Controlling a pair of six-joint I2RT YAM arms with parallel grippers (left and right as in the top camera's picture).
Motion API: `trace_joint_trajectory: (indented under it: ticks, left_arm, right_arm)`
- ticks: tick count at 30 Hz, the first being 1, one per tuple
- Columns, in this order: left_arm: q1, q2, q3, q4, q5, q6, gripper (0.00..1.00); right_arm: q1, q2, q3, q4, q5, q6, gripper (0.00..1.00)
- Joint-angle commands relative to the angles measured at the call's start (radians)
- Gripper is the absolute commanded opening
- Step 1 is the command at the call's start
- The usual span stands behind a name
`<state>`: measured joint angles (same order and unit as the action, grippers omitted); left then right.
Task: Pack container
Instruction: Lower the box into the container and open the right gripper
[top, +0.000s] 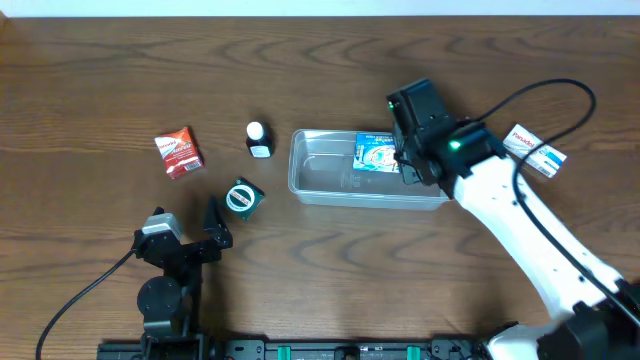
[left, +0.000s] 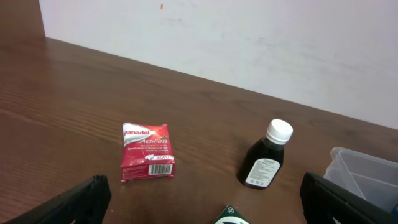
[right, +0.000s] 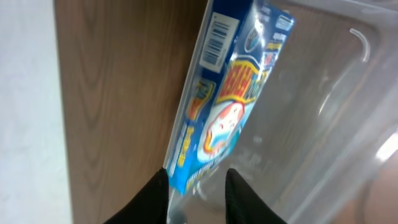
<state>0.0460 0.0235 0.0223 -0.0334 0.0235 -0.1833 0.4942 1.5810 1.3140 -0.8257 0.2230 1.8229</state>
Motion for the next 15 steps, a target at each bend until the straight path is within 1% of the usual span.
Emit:
trace_joint_trajectory:
  ticks: [1,6,8,9,10,11,12,13,14,15]
  left_arm:
    - [0.006,0.000,-0.018,-0.037,-0.008,0.006,0.98]
    - [0.006,0.000,-0.018,-0.037,-0.008,0.006,0.98]
    - [0.006,0.000,-0.018,-0.037,-0.008,0.006,0.98]
    - [0.006,0.000,-0.018,-0.037,-0.008,0.006,0.98]
    - [0.006,0.000,-0.018,-0.037,-0.008,0.006,0.98]
    - [0.006,0.000,-0.018,-0.037,-0.008,0.006,0.98]
    - [0.006,0.000,-0.018,-0.037,-0.008,0.006,0.98]
    - [0.006,0.000,-0.018,-0.037,-0.008,0.006,0.98]
    - [0.006,0.000,-0.018,-0.037,-0.008,0.006,0.98]
    - [0.006,0.000,-0.018,-0.037,-0.008,0.006,0.98]
  right_arm:
    - [0.007,0.051,0.013,0.030,0.051,-0.058,0.29]
    - [0.006,0.067,0.013,0.060,0.114,-0.100,0.28]
    - [0.006,0.067,0.013,0.087,0.156,-0.161,0.28]
    - [0.006,0.067,0.013,0.102,0.175,-0.214,0.28]
    - [0.006,0.067,0.013,0.111,0.191,-0.280,0.29]
    - [0.006,0.067,0.013,0.117,0.209,-0.377,0.31]
    - [0.006,0.067,0.013,0.119,0.223,-0.494,0.34]
    - [0.006,0.067,0.013,0.124,0.229,-0.655,0.38]
    - [0.006,0.067,0.014,0.132,0.228,-0.822,0.39]
    - [0.006,0.067,0.013,0.145,0.215,-0.908,0.37]
